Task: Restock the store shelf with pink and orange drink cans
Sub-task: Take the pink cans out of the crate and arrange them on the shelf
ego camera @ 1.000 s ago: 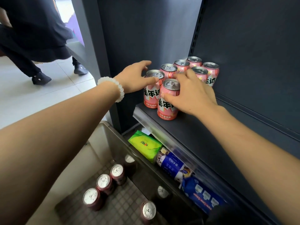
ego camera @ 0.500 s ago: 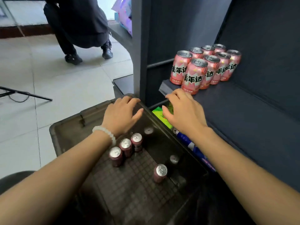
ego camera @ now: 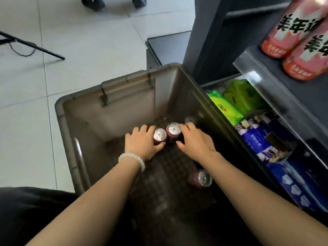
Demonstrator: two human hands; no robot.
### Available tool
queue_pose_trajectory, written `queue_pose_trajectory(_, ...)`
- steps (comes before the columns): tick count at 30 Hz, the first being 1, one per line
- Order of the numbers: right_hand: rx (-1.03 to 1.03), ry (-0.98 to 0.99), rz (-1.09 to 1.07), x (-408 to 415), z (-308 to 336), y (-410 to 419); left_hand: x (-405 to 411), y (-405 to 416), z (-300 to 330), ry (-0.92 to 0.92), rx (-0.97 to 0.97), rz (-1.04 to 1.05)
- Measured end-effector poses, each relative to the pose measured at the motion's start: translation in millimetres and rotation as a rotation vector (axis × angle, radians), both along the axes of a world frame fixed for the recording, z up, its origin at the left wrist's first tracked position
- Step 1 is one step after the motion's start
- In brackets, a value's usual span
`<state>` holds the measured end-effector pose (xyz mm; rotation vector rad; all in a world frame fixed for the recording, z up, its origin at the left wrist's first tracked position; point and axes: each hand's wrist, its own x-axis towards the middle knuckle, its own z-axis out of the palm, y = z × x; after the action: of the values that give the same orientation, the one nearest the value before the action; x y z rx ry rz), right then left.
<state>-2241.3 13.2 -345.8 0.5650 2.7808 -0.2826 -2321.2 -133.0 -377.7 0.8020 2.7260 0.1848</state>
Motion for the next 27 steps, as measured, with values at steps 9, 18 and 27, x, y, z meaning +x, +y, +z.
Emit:
queue_pose_trajectory(9, -0.026, -0.101, 0.004, -56.5, -93.3, 24.1, -34.2, 25.3, -79.6, -0.064, -0.069, -0.064)
queue_pose_trajectory(18, -0.027, -0.067, -0.010, -32.3, -80.4, 23.8, -25.3, 20.6, -66.7, -0.026, -0.004, -0.113)
queue_pose_trajectory(27, -0.059, -0.069, -0.024, 29.7, 20.1, 16.2, 13.6, 8.5, 42.8, -0.026, 0.054, -0.186)
